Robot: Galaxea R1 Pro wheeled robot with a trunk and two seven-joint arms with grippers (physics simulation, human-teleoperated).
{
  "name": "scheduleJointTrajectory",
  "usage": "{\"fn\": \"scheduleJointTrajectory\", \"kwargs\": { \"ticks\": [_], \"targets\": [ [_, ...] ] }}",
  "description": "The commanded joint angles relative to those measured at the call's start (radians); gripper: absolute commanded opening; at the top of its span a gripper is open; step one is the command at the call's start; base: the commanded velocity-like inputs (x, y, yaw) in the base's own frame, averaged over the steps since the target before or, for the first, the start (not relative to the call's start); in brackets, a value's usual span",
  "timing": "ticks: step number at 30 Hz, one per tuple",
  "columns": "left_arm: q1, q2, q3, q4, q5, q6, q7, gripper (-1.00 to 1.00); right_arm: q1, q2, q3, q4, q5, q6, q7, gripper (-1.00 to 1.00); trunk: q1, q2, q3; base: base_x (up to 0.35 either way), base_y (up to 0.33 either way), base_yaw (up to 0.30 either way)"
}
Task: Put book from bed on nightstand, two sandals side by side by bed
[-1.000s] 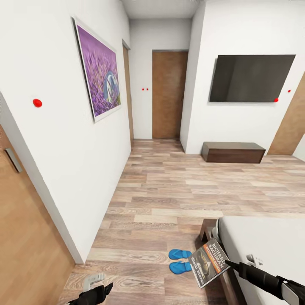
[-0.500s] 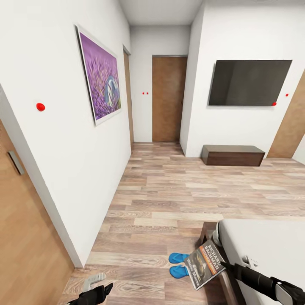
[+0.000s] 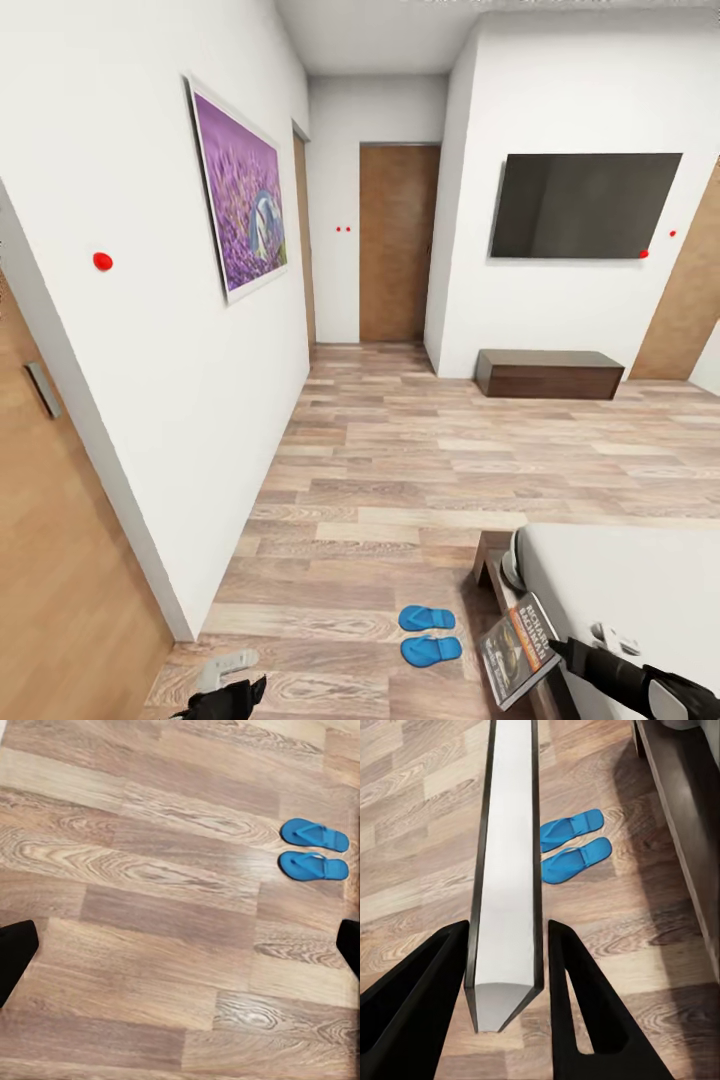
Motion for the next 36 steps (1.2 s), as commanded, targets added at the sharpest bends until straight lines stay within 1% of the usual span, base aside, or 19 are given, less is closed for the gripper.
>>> {"fn": "scheduleJointTrajectory", "kwargs": {
  "ticks": [1,3,6,9,10,11,12,14,15,16,18,20,21,23,24,26,28,31,36],
  "targets": [
    [-0.001,-0.002,-0.018,0.009,-0.006,-0.004,0.009,1.00,-0.001,0.000,0.005,-0.001,-0.011,0.008,-0.013,-1.00,0.000,-0.001,0.000,0.000,0.000,-0.022],
    [0.000,-0.006,-0.027,0.039,-0.029,-0.005,0.018,1.00,-0.001,0.003,0.005,0.000,-0.011,0.008,-0.026,-1.00,0.000,-0.001,0.003,0.000,0.000,-0.037],
    [0.000,-0.011,-0.049,0.097,-0.084,-0.006,0.022,1.00,-0.001,0.007,0.006,0.000,-0.010,0.008,-0.034,-1.00,0.000,-0.001,0.008,0.000,0.000,-0.020],
    [0.002,-0.011,-0.067,0.122,-0.168,-0.008,-0.003,1.00,-0.001,0.008,0.007,0.001,-0.010,0.009,-0.037,-1.00,0.000,-0.001,0.009,0.000,0.000,-0.006],
    [0.005,-0.011,-0.068,0.125,-0.180,-0.008,-0.010,1.00,-0.001,0.008,0.008,0.001,-0.011,0.009,-0.037,-1.00,0.000,-0.001,0.009,0.000,0.000,-0.002],
    [0.006,-0.010,-0.067,0.127,-0.183,-0.008,-0.013,1.00,-0.001,0.008,0.008,0.001,-0.011,0.009,-0.038,-1.00,0.000,-0.001,0.010,0.000,0.000,-0.002],
    [0.008,-0.010,-0.065,0.128,-0.182,-0.007,-0.016,1.00,-0.001,0.008,0.008,0.002,-0.011,0.009,-0.038,-1.00,0.000,-0.001,0.010,0.000,0.000,-0.001],
    [0.010,-0.011,-0.052,0.130,-0.153,-0.007,-0.020,1.00,-0.001,0.008,0.008,0.007,-0.011,0.010,-0.039,-1.00,0.000,-0.001,0.010,0.000,0.000,0.000],
    [0.011,-0.012,-0.047,0.131,-0.128,-0.008,-0.021,1.00,-0.001,0.008,0.008,0.014,-0.011,0.010,-0.039,-1.00,0.000,-0.001,0.010,0.000,0.000,0.000],
    [0.012,-0.013,-0.041,0.131,-0.088,-0.008,-0.022,1.00,-0.001,0.009,0.008,0.025,-0.012,0.010,-0.039,-1.00,0.000,-0.001,0.010,0.000,0.000,0.000],
    [0.012,-0.013,-0.038,0.131,-0.067,-0.008,-0.023,1.00,-0.001,0.009,0.008,0.030,-0.012,0.010,-0.039,-1.00,0.000,-0.001,0.010,0.000,0.000,0.000],
    [0.012,-0.013,-0.037,0.131,-0.058,-0.008,-0.024,1.00,-0.001,0.009,0.008,0.032,-0.012,0.010,-0.024,-1.00,0.000,-0.001,0.010,0.000,0.000,0.000],
    [0.012,-0.013,-0.037,0.131,-0.056,-0.008,-0.025,1.00,-0.001,0.009,0.008,0.033,-0.011,0.011,0.005,-1.00,0.000,-0.001,0.010,0.000,0.000,0.000],
    [0.012,-0.013,-0.037,0.130,-0.054,-0.008,-0.038,1.00,-0.001,0.009,0.008,0.033,-0.010,0.010,0.177,-1.00,0.000,-0.001,0.010,0.000,0.000,0.000],
    [0.012,-0.013,-0.037,0.130,-0.053,-0.008,-0.047,1.00,-0.001,0.009,0.008,0.033,-0.010,0.010,0.221,-1.00,0.000,-0.001,0.010,0.000,0.000,0.000],
    [0.012,-0.013,-0.037,0.130,-0.053,-0.007,-0.112,1.00,-0.001,0.009,0.008,0.033,-0.010,0.010,0.394,-1.00,0.000,-0.001,0.010,0.000,0.000,0.000],
    [0.012,-0.013,-0.036,0.131,-0.052,-0.005,-0.207,1.00,-0.001,0.009,0.008,0.035,-0.010,0.009,0.522,-1.00,0.000,-0.001,0.010,0.000,0.000,0.000],
    [0.012,-0.012,-0.036,0.131,-0.052,-0.005,-0.248,1.00,-0.001,0.009,0.009,0.035,-0.009,0.008,0.570,-1.00,0.000,-0.001,0.010,0.000,0.000,0.000],
    [0.012,-0.012,-0.036,0.132,-0.052,-0.005,-0.250,1.00,-0.001,0.008,0.009,0.040,-0.009,0.008,0.584,-1.00,0.000,-0.001,0.010,0.000,0.000,0.000]
  ]
}}
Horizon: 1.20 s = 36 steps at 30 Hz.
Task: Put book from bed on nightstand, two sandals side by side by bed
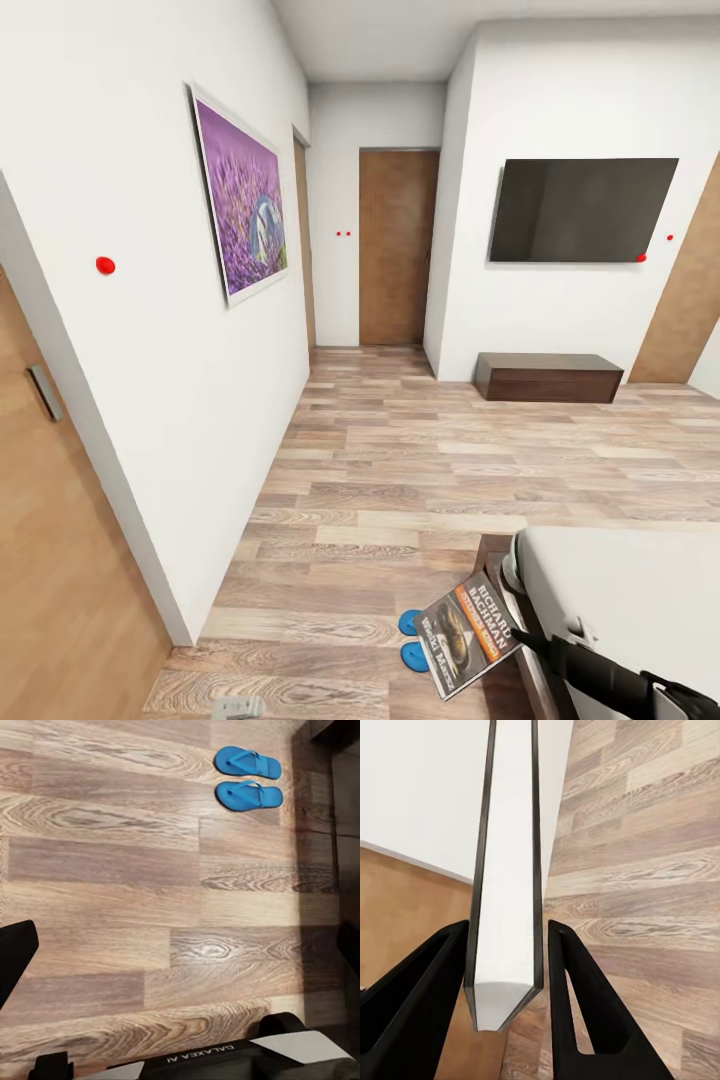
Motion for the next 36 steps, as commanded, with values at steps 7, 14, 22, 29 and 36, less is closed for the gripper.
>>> {"fn": "scheduleJointTrajectory", "kwargs": {
  "ticks": [7,14,22,29,36],
  "targets": [
    [-0.001,-0.001,-0.013,0.001,0.002,0.000,0.166,1.00,-0.001,-0.001,0.006,0.003,-0.011,0.010,0.005,-1.00,0.000,-0.001,-0.002,0.000,0.000,0.000],
    [0.011,-0.001,-0.014,0.000,-0.098,0.004,0.228,1.00,-0.001,-0.001,0.006,0.003,-0.011,0.010,0.006,-1.00,0.000,-0.001,-0.002,0.000,0.000,0.000],
    [0.014,-0.001,-0.014,0.000,-0.143,0.004,0.234,1.00,-0.001,-0.001,0.005,0.003,-0.011,0.010,0.007,-1.00,0.000,-0.001,-0.001,0.000,0.000,0.000],
    [0.014,-0.002,-0.014,0.000,-0.144,0.001,0.233,1.00,-0.001,-0.001,0.006,0.004,-0.011,0.009,0.006,-1.00,0.000,-0.001,0.007,0.000,0.000,0.000],
    [0.014,-0.003,-0.014,0.000,-0.145,0.001,0.230,1.00,-0.001,-0.001,0.006,0.004,-0.011,0.007,0.002,-1.00,0.000,-0.001,0.018,0.000,0.000,0.000]
  ]
}}
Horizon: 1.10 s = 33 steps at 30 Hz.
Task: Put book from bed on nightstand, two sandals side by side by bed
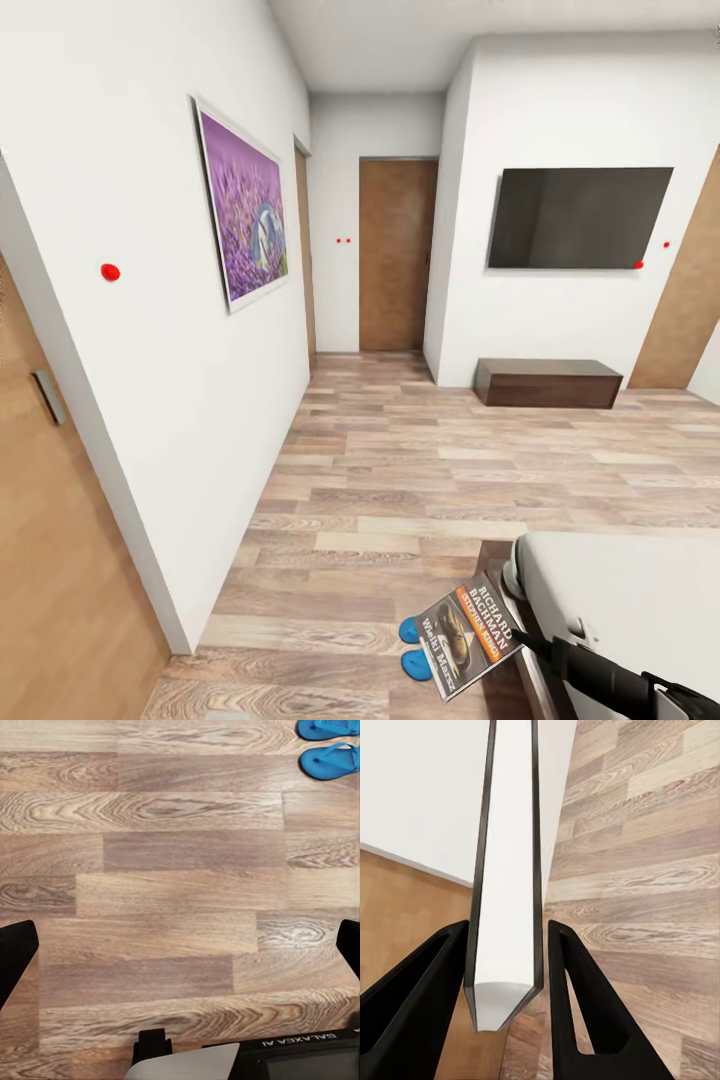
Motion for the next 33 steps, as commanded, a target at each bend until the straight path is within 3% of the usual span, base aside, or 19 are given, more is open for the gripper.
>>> {"fn": "scheduleJointTrajectory", "kwargs": {
  "ticks": [1,13,33],
  "targets": [
    [-0.001,0.000,-0.008,0.001,0.010,-0.003,-0.004,1.00,-0.001,0.000,0.006,0.000,-0.010,0.010,0.002,-1.00,0.000,-0.001,0.000,0.000,0.000,0.000],
    [-0.001,-0.001,-0.008,0.001,0.010,-0.005,-0.005,1.00,-0.001,0.001,0.006,0.001,-0.010,-0.007,-0.002,-1.00,0.000,-0.001,0.007,0.000,0.000,0.000],
    [-0.001,-0.015,-0.008,0.001,0.010,-0.005,-0.005,1.00,-0.001,0.001,0.007,0.050,-0.011,-0.008,-0.003,-1.00,0.000,-0.001,-0.003,0.000,0.000,0.000]
  ]
}}
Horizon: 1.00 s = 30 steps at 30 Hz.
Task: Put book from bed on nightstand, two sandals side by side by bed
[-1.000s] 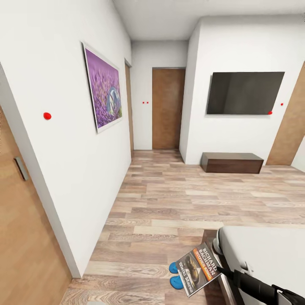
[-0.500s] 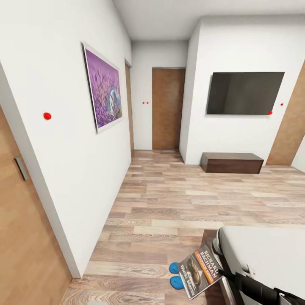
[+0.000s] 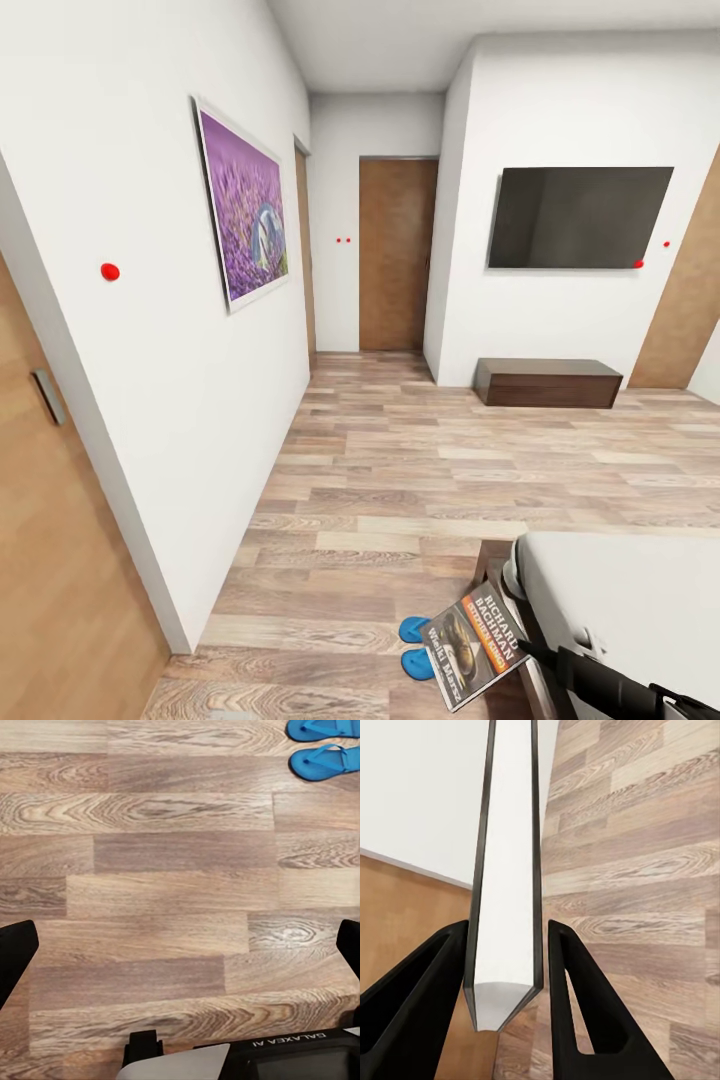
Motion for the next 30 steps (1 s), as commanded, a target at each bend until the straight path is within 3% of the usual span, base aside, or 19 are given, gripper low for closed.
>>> {"fn": "scheduleJointTrajectory", "kwargs": {
  "ticks": [1,14,30],
  "targets": [
    [-0.001,0.000,-0.008,0.001,0.010,-0.003,-0.004,1.00,-0.002,0.000,0.006,0.003,-0.010,0.008,0.005,-1.00,0.000,-0.001,-0.002,0.026,0.000,0.000],
    [-0.001,0.000,-0.006,0.001,0.012,-0.002,-0.004,1.00,-0.002,0.000,0.007,0.022,-0.011,0.008,-0.001,-1.00,0.000,-0.001,-0.002,0.255,0.072,0.000],
    [-0.001,0.000,-0.005,0.001,0.012,-0.004,-0.004,1.00,-0.002,0.000,0.007,0.047,-0.011,0.008,-0.002,-1.00,0.000,-0.001,-0.002,0.255,0.163,0.000]
  ]
}}
